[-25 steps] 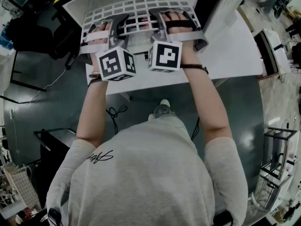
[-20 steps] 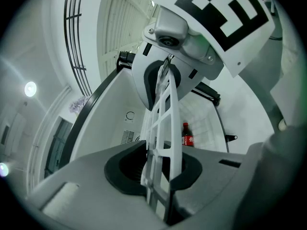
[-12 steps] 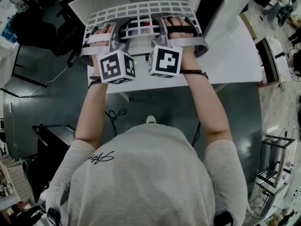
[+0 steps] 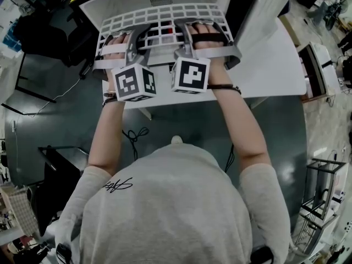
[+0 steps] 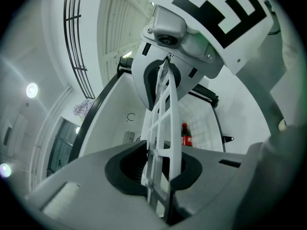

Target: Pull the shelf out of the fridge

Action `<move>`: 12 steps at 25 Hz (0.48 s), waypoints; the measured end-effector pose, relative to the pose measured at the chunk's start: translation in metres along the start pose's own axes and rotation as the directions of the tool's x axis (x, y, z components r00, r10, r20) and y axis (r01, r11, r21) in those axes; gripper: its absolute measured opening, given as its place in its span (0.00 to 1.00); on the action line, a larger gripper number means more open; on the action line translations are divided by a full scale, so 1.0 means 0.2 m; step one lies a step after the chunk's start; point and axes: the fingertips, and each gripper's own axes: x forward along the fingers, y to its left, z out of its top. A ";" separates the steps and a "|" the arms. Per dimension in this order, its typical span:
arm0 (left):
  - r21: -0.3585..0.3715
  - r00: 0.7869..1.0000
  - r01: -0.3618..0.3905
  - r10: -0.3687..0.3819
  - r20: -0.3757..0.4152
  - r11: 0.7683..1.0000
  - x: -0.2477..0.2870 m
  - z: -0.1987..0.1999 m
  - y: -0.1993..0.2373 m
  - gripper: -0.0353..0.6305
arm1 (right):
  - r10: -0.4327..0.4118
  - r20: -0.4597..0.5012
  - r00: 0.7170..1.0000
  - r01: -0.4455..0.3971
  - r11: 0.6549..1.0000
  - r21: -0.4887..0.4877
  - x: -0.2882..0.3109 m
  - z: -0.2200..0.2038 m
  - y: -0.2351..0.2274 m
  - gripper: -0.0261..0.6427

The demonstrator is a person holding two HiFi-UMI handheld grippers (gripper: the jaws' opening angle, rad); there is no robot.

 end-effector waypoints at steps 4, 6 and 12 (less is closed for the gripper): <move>0.003 1.000 -0.008 0.008 0.001 1.000 -0.01 0.00 0.00 0.13 | -0.004 -0.003 1.000 0.004 1.000 -0.004 -0.01 0.01 0.00 0.10; 0.004 1.000 -0.012 0.012 0.001 1.000 -0.02 0.00 0.00 0.13 | -0.009 -0.003 1.000 0.009 1.000 -0.004 -0.02 0.01 0.00 0.10; 0.011 1.000 -0.021 0.021 0.001 1.000 -0.07 0.01 -0.01 0.13 | -0.020 -0.003 1.000 0.020 1.000 -0.012 -0.07 0.03 0.01 0.10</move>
